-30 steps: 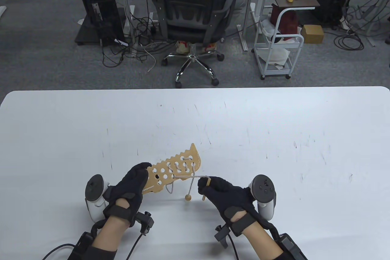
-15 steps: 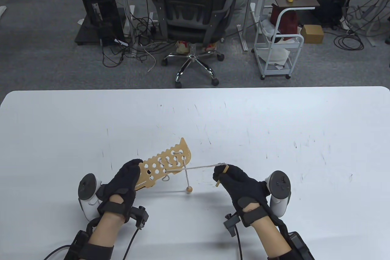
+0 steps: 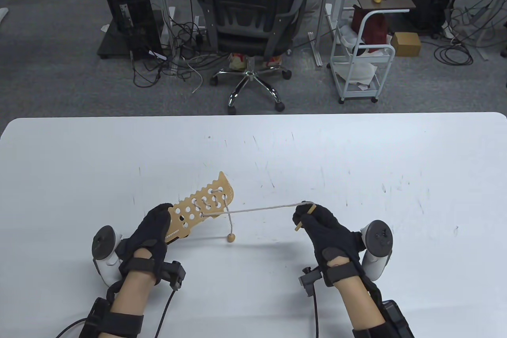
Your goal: Thread rope through all holes on crocodile lacing toy
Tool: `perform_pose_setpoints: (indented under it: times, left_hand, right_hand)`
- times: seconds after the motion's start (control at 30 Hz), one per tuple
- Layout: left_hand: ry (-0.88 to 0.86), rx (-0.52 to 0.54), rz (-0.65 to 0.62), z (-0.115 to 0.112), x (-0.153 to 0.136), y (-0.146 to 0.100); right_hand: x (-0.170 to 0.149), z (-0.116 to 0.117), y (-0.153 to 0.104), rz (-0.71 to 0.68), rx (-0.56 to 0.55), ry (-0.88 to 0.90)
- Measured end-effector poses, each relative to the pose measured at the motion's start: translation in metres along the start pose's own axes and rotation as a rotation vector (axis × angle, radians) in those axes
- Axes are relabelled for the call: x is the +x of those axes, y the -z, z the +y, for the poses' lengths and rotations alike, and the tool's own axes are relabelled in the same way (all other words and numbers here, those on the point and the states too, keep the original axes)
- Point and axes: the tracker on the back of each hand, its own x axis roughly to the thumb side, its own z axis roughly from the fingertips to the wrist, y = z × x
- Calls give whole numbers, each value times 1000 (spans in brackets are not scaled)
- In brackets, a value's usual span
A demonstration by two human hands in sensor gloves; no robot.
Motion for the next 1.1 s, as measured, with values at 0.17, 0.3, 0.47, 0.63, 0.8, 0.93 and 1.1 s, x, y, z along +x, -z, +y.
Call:
perform_pose_setpoints:
  times: [0.17,0.3,0.47,0.63,0.8,0.93,1.1]
  left_hand:
    - [11,33,11,7,-1,1]
    - [24,50,13,10,-1,2]
    - [30,64,14,10,0,1]
    - [29,68,15,9,0,0]
    - [53,44,11,4,1,-1]
    - [79,25,9,-2,2,-2]
    - [97,-4,5,-8,2,-4]
  right_hand:
    - [-1,-11,1,20,-65,36]
    - [-1,-19,2,25,-103,54]
    - [-1,-23,2,14,-118,42]
    - [3,-18,0,-19,-113,6]
    - [18,-15,-7,-154,-192,-117]
    - [23,-7,-10,-189,-157,-131]
    - [26,0,-15,-229,-175,-112]
